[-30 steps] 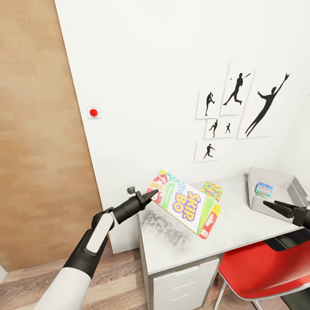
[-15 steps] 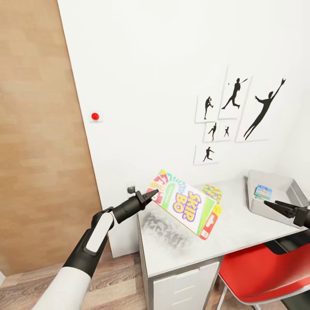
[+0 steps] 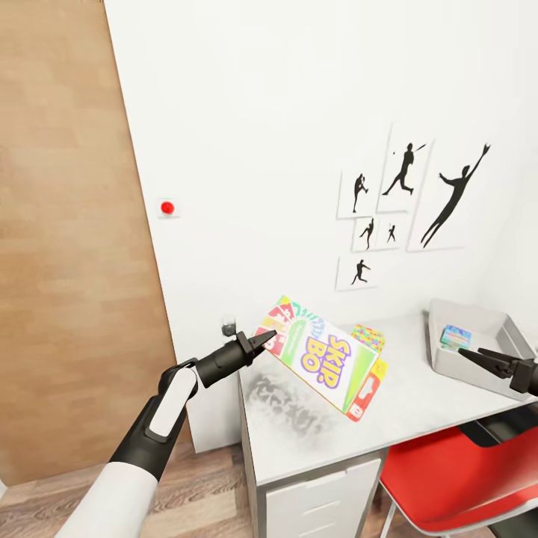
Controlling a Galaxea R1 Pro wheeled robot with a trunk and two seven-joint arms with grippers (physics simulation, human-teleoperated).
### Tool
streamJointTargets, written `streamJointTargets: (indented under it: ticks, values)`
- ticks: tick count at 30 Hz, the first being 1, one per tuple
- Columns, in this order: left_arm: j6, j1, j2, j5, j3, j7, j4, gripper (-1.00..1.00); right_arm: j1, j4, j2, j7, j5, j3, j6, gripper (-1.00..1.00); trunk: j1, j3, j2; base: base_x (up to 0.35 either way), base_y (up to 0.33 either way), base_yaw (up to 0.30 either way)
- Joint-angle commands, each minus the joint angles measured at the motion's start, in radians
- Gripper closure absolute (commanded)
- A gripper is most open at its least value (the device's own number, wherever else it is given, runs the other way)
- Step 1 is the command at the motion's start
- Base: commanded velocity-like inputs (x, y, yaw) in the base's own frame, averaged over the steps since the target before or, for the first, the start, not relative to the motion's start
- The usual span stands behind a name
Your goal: Put all the toys in the child's room - the three board games (two on the bed and one on the table), the two jigsaw puzzles on the table, and the tennis ball on the table - inside the toy box on the table in the child's room.
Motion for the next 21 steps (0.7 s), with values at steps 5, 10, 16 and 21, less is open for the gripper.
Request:
streamJointTargets:
  ticks: [5,10,16,21]
  values:
    - [0.007,-0.001,0.0,0.003,0.001,0.0,0.0,1.0,-0.001,0.0,0.001,0.004,-0.001,-0.018,0.009,-1.0,0.0,0.001,-0.002,0.0,0.0,-0.006]
    - [0.008,-0.001,0.001,0.003,0.001,-0.003,0.0,1.0,0.0,0.001,0.003,0.004,-0.003,-0.043,0.009,-1.0,0.0,0.002,-0.002,0.0,0.0,-0.002]
    - [0.003,0.001,0.005,0.004,0.001,-0.013,-0.012,1.0,0.001,0.001,0.009,0.004,-0.005,-0.054,0.009,-1.0,0.0,0.002,-0.002,0.0,0.0,-0.001]
    - [0.0,0.006,0.006,0.003,0.001,-0.016,-0.041,1.0,0.001,0.002,0.011,0.004,-0.006,-0.055,0.008,-1.0,0.0,0.002,-0.002,0.0,0.0,0.0]
